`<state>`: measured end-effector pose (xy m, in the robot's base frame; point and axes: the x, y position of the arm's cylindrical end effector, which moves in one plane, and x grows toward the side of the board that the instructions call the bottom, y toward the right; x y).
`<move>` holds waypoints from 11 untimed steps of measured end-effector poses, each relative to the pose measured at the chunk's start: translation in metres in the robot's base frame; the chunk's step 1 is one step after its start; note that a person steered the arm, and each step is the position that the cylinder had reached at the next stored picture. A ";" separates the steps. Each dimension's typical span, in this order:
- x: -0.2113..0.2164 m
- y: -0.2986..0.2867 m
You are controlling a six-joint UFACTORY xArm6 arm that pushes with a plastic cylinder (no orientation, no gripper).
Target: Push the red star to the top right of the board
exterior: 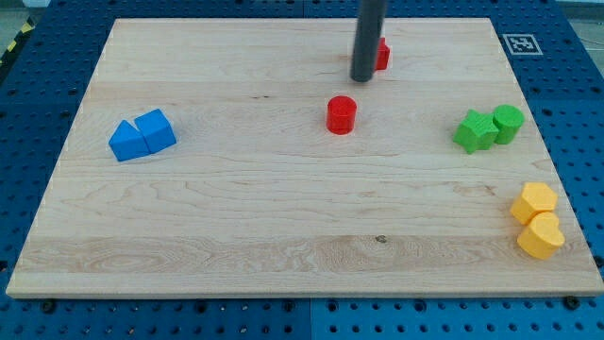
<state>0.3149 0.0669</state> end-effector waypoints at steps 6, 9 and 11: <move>-0.071 -0.006; -0.043 0.006; -0.053 0.038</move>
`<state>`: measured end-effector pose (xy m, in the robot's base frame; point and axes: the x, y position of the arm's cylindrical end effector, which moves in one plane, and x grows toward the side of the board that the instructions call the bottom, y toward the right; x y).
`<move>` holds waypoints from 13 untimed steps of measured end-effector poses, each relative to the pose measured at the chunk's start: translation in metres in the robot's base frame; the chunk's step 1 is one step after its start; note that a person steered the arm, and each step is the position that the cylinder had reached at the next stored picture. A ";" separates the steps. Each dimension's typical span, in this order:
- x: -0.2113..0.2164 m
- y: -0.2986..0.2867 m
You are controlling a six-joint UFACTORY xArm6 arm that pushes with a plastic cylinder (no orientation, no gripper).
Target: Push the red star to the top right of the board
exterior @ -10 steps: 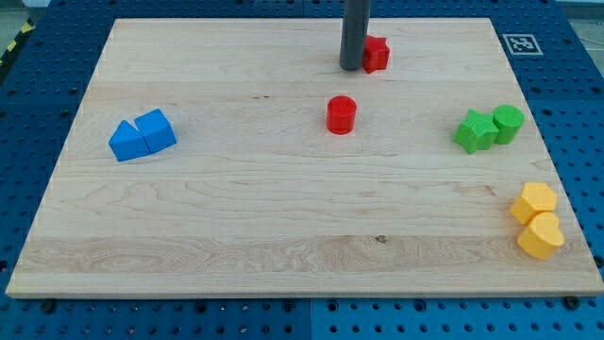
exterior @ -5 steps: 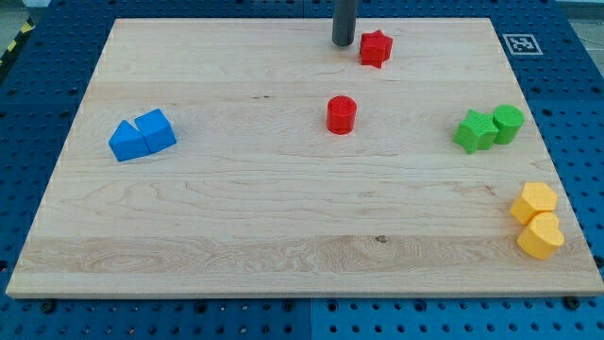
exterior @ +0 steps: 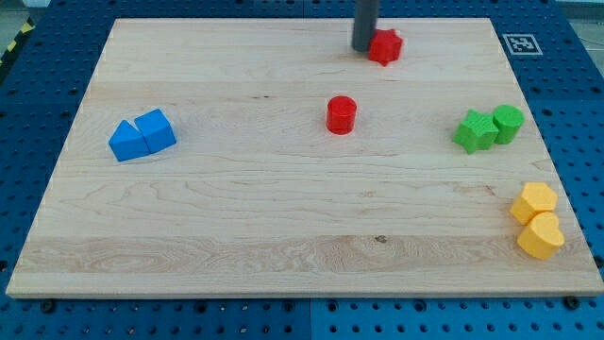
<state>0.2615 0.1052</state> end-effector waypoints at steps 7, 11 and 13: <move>0.060 0.090; 0.069 0.126; 0.044 0.107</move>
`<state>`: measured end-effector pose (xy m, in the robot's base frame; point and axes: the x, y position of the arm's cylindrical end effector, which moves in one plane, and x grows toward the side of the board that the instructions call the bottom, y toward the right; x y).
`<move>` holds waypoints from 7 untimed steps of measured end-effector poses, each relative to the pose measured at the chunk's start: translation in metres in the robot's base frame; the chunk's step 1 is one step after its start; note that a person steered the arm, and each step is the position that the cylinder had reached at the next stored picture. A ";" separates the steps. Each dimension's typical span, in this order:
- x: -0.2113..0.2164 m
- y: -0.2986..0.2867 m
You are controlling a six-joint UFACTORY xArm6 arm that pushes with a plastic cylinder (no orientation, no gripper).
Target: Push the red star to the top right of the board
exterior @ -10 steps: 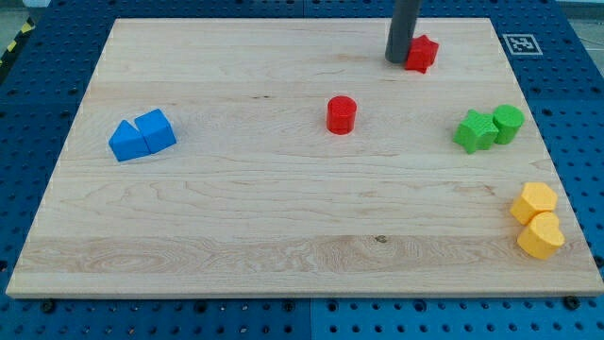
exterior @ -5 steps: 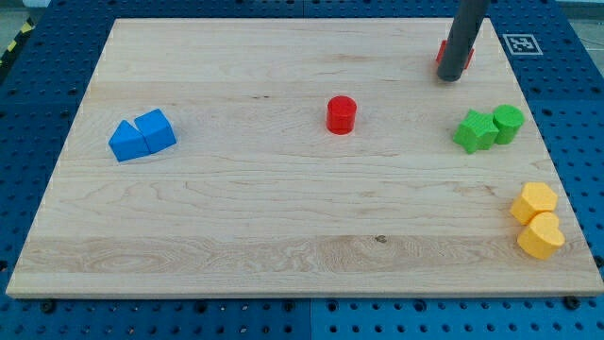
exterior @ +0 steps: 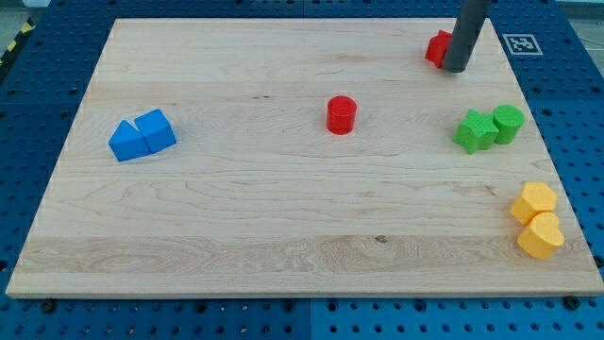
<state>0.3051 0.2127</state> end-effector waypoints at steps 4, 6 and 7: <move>-0.010 -0.011; -0.043 -0.042; -0.045 -0.025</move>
<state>0.2603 0.1881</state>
